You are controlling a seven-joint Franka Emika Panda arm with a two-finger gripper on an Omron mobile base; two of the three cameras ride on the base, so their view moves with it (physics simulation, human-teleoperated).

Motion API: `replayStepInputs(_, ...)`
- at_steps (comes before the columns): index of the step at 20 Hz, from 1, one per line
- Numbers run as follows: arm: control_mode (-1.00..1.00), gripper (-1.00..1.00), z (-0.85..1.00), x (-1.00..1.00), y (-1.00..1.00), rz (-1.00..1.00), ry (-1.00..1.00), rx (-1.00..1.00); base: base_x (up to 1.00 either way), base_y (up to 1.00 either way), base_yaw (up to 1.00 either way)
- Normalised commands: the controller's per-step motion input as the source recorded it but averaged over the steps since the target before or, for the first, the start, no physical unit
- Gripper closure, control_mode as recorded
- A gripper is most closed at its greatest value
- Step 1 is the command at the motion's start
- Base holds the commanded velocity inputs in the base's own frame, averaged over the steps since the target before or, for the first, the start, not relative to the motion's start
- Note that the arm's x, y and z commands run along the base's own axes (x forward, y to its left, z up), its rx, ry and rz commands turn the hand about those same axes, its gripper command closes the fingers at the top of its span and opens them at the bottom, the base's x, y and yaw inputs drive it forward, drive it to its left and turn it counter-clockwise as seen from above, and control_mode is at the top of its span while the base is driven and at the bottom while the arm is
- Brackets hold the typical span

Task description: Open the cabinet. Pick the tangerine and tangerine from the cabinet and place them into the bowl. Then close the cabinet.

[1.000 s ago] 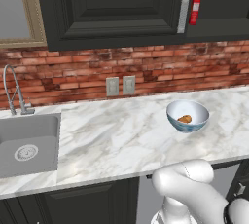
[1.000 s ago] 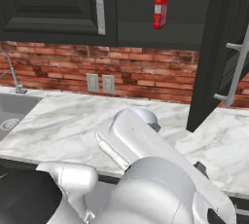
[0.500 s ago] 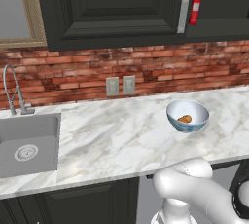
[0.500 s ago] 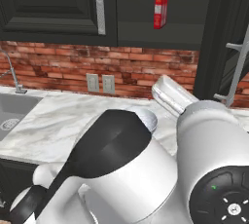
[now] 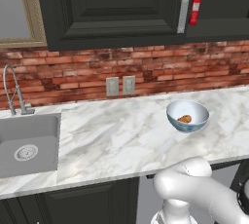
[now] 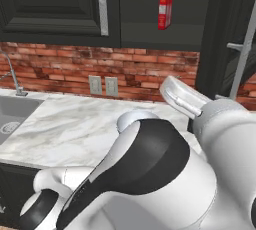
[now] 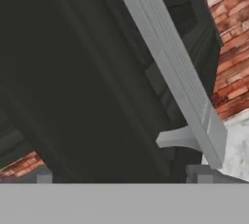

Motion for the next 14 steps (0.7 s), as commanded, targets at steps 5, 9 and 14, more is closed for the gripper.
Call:
replayStepInputs(5, -1.0, -1.0, -0.45, 1.0, 0.63, 0.11, -0.19, 0.0, 0.0, 0.0, 0.0)
replayStepInputs(9, -1.0, -1.0, -0.19, 1.0, 0.62, 0.06, -0.15, 0.01, 0.0, 0.0, 0.0)
replayStepInputs(14, -1.0, -1.0, -0.01, 1.0, 0.46, 0.01, -0.15, 0.0, 0.0, 0.0, 0.0)
